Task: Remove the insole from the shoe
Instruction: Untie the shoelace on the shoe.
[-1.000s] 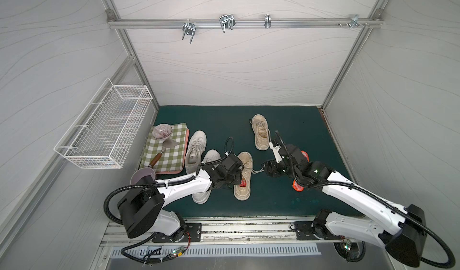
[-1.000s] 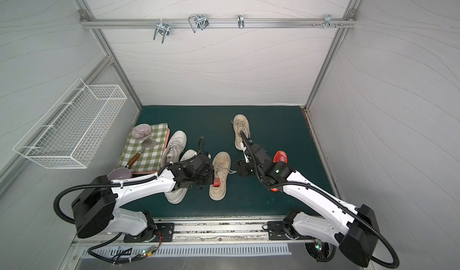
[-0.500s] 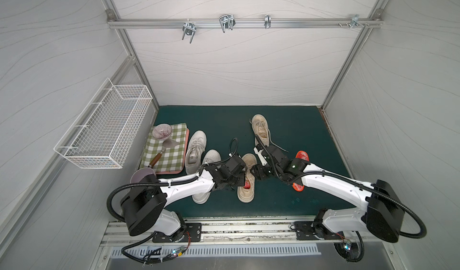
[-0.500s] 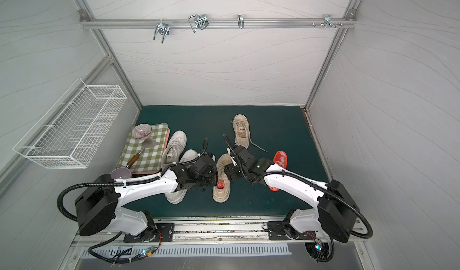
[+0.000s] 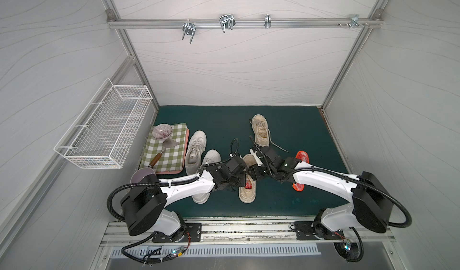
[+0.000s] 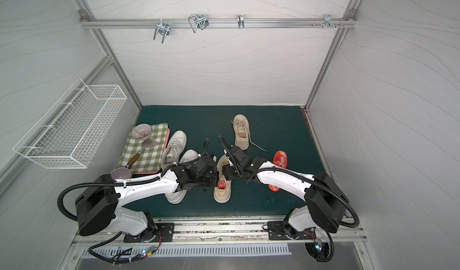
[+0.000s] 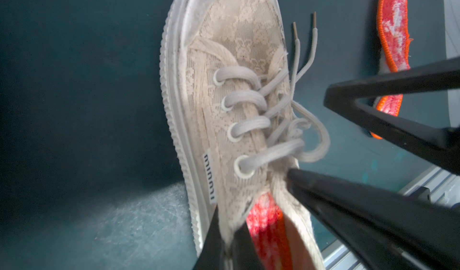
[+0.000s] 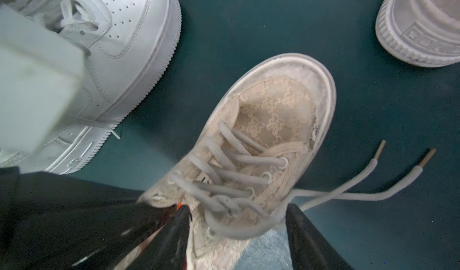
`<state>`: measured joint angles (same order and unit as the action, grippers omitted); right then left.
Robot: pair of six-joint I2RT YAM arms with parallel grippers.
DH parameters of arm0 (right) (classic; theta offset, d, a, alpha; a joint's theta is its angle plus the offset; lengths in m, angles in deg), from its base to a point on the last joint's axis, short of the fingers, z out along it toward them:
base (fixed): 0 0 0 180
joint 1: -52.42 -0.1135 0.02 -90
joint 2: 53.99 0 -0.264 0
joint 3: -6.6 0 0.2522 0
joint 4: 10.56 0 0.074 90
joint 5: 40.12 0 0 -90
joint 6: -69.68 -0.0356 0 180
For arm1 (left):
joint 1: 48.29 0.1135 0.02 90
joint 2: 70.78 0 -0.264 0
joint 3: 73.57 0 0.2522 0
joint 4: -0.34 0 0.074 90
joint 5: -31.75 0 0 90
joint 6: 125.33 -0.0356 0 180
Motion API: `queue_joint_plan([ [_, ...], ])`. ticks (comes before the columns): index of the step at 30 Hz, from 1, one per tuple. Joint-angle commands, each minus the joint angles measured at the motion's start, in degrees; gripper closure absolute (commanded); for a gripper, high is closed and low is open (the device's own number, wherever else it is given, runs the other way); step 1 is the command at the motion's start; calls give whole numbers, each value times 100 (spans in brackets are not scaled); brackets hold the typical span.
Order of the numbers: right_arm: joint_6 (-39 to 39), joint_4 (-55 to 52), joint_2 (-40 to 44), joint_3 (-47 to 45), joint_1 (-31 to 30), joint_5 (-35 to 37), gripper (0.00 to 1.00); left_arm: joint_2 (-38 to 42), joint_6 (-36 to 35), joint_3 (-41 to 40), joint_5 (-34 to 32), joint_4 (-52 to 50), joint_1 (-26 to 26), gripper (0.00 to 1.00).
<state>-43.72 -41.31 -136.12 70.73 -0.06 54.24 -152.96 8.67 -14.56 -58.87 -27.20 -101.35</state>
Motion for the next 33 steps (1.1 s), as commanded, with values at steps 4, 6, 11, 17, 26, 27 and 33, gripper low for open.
queue_joint_plan([
  [4,-143,-137,-226,307,-42,338,39,96,164,237,27,580,-63,100],
  [6,-148,-244,-343,400,-44,523,43,103,147,247,18,548,-61,100],
  [11,-105,-399,-431,511,-42,833,50,131,171,232,-20,562,-69,100],
  [17,-170,-553,-517,478,-51,799,52,133,205,153,-30,647,-66,100],
  [26,-342,-640,-518,386,-244,932,52,192,231,99,-23,738,-73,100],
  [27,-362,-647,-551,386,-240,992,52,201,231,102,-9,748,-79,100],
  [33,-492,-649,-655,557,-235,1471,64,234,204,125,42,693,-131,100],
])
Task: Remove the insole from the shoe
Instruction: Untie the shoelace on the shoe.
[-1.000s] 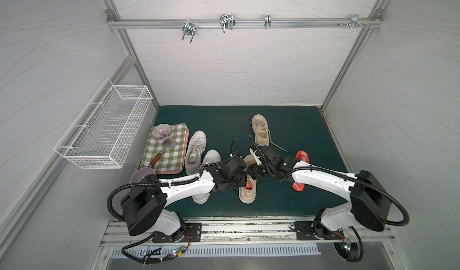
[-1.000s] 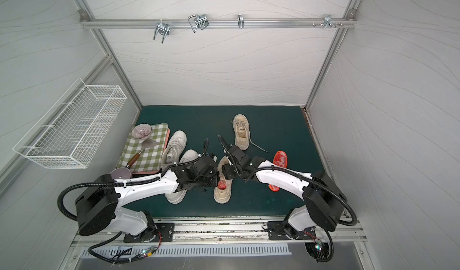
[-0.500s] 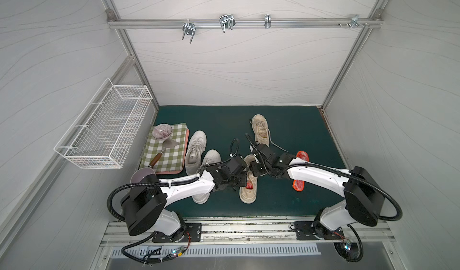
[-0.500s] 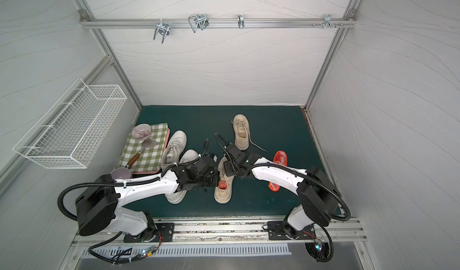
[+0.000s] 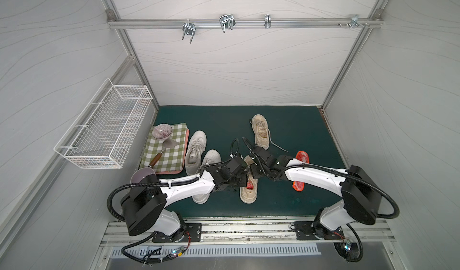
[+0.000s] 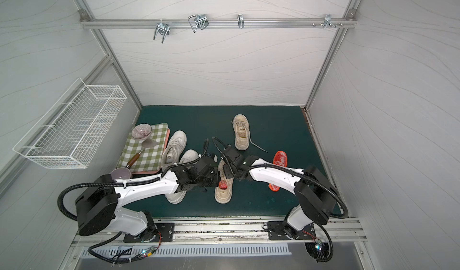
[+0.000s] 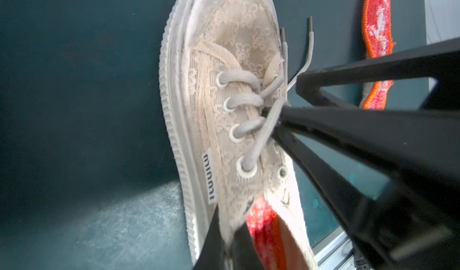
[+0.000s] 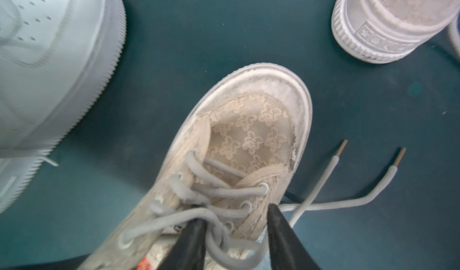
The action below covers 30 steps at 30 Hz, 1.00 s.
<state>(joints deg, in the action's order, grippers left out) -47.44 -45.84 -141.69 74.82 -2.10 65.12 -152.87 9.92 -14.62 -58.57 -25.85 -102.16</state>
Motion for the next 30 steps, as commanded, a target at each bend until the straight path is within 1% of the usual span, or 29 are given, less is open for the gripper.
queue_joint_plan([
  [1,-136,-175,-112,162,-32,414,65,228,84,126,1,564,-61,100],
  [4,-162,-107,-152,210,-23,444,66,245,106,104,5,592,-93,100],
  [6,-229,-103,-192,223,-24,505,64,245,122,112,1,601,-107,100],
  [10,-722,-279,-312,232,-23,910,47,222,125,78,83,695,-126,100],
  [14,-1077,-335,-422,289,28,1128,40,138,81,156,181,739,-182,100],
  [20,-1162,-357,-512,534,330,1325,37,188,93,180,-60,617,-350,100],
  [30,-985,-302,-359,640,1174,771,36,381,63,-21,-215,530,-355,100],
])
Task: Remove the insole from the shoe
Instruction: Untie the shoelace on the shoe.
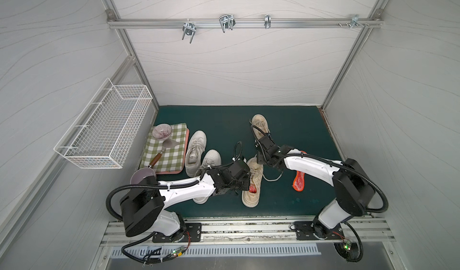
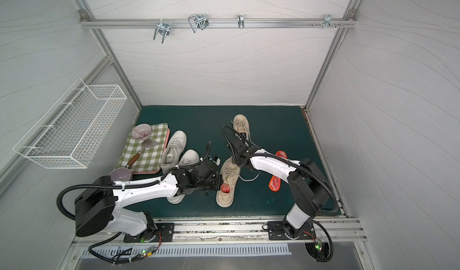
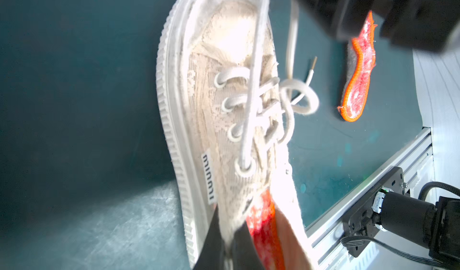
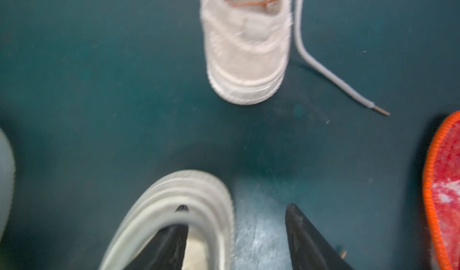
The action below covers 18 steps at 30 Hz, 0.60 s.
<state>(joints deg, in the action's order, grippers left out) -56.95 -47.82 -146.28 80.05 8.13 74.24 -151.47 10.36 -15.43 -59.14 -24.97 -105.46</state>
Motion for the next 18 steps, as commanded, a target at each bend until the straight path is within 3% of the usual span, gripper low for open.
queue_joint_plan([
  [1,-39,-101,90,143,243,-231,36,255,11,47,-162,443,-23,100],
  [11,228,-273,-437,1000,564,-806,35,452,71,-123,-268,422,-24,100],
  [18,345,-243,362,344,528,-1335,35,632,101,-149,-684,251,-15,100],
])
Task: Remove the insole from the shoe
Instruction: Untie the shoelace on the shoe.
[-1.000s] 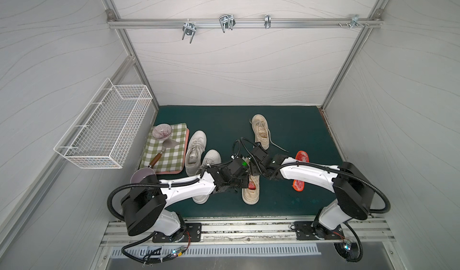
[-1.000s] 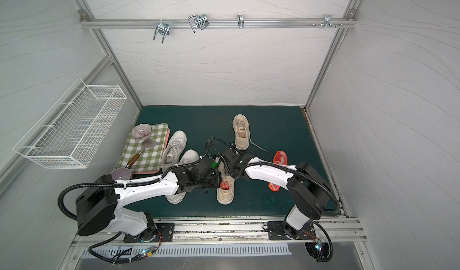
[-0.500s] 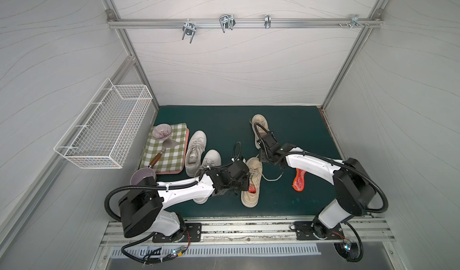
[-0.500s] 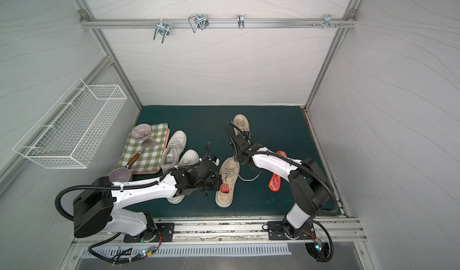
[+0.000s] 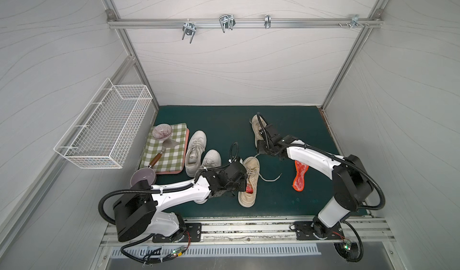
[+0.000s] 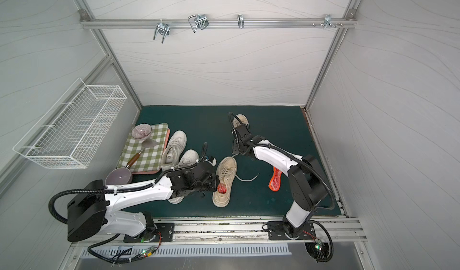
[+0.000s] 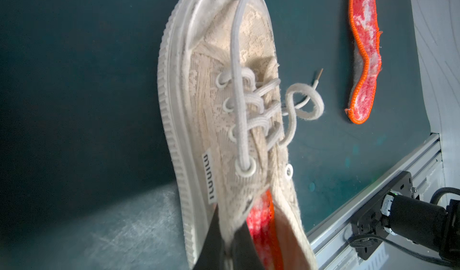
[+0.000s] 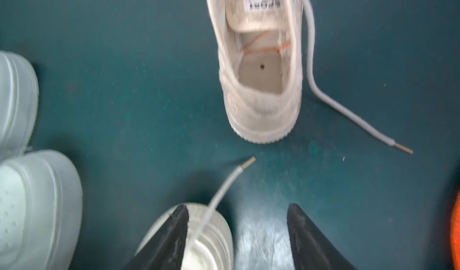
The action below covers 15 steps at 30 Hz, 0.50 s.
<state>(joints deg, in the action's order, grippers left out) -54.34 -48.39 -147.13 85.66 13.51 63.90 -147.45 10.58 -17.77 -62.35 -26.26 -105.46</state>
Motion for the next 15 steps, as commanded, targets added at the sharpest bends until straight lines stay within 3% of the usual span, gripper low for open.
queue_joint_plan([
  [1,120,-192,614,-363,-41,-352,34,229,80,106,-422,363,-14,100],
  [15,296,-290,2395,-1915,-238,-698,35,-142,489,239,-402,320,696,100],
])
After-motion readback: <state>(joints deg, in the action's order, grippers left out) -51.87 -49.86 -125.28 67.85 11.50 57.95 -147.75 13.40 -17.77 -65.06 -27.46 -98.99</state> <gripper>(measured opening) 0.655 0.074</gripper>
